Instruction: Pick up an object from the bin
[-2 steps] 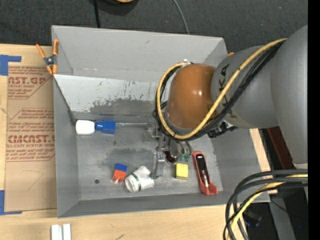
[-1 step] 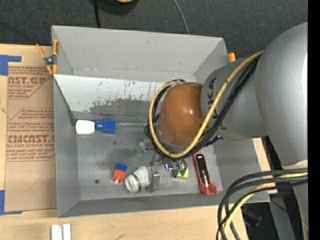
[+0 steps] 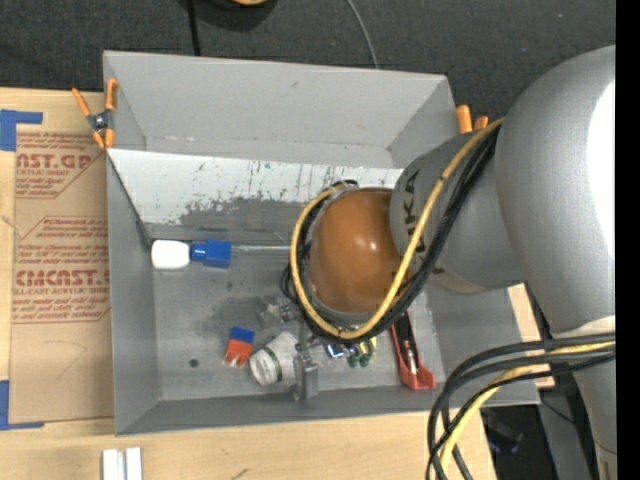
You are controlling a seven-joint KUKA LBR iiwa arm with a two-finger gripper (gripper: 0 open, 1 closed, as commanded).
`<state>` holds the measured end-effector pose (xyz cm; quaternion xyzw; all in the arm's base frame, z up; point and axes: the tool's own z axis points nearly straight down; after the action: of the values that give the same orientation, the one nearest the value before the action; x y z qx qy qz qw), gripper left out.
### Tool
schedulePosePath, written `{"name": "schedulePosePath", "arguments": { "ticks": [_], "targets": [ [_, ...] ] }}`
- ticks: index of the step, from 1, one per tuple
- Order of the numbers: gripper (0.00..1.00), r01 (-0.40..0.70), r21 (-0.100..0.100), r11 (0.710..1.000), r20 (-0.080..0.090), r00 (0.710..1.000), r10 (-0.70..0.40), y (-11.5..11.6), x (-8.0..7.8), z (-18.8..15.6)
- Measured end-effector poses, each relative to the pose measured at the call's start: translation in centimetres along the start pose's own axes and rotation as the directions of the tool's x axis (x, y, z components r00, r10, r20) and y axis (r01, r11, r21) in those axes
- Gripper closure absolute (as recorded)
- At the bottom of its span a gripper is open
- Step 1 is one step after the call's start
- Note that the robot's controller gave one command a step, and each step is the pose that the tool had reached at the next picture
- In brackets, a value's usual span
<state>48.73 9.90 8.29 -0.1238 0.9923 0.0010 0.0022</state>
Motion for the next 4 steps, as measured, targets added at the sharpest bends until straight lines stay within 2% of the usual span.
{"name": "schedulePosePath", "arguments": {
  "ticks": [1, 2, 3, 4],
  "targets": [
    [0.00, 0.097, 0.002, 0.995, 0.000, 0.995, -0.097, 0.6, 0.0, -1.9],
    [0.00, 0.081, 0.001, 0.997, 0.017, 0.997, -0.081, 0.3, 0.2, 1.1],
    [1.00, 0.213, 0.001, 0.977, 0.001, 0.977, -0.213, 0.5, 0.7, 1.3],
    [1.00, 0.213, 0.001, 0.977, 0.001, 0.977, -0.213, 0.5, 0.7, 1.3]
  ]
}}
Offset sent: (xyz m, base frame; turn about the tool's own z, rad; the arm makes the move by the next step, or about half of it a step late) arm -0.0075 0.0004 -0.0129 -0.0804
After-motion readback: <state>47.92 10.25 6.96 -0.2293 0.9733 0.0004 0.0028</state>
